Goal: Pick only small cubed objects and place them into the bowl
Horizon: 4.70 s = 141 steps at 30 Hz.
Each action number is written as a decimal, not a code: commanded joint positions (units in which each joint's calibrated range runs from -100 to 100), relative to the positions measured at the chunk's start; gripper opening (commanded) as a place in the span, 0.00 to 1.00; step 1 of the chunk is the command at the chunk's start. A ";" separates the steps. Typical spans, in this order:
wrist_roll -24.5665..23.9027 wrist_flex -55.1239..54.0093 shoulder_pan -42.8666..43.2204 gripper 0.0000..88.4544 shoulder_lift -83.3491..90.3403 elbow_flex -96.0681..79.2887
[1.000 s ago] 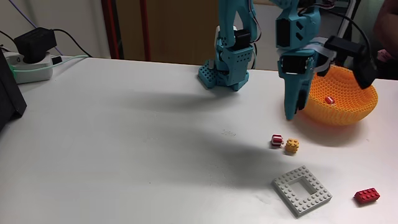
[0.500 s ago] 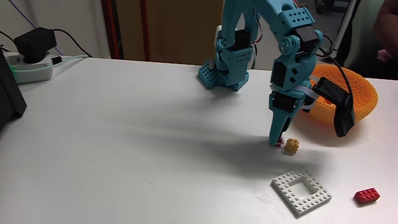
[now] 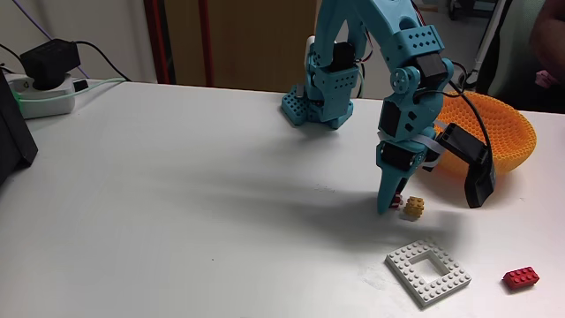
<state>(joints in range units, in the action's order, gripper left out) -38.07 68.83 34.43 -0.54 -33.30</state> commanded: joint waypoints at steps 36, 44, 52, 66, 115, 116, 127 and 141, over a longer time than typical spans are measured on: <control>-25.84 15.27 40.50 0.24 31.32 8.41; -21.34 16.49 35.65 0.32 32.17 8.41; -4.10 19.53 10.03 0.31 31.03 10.24; -2.59 11.88 7.79 0.31 6.51 16.69; -1.71 4.85 6.58 0.07 -13.10 22.18; -1.90 6.50 6.67 0.06 -13.00 23.33; -6.06 29.17 10.12 0.07 -3.72 44.71; -26.52 27.09 36.03 0.12 27.25 17.36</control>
<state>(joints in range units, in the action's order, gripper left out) -61.81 98.23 67.31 23.17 -13.89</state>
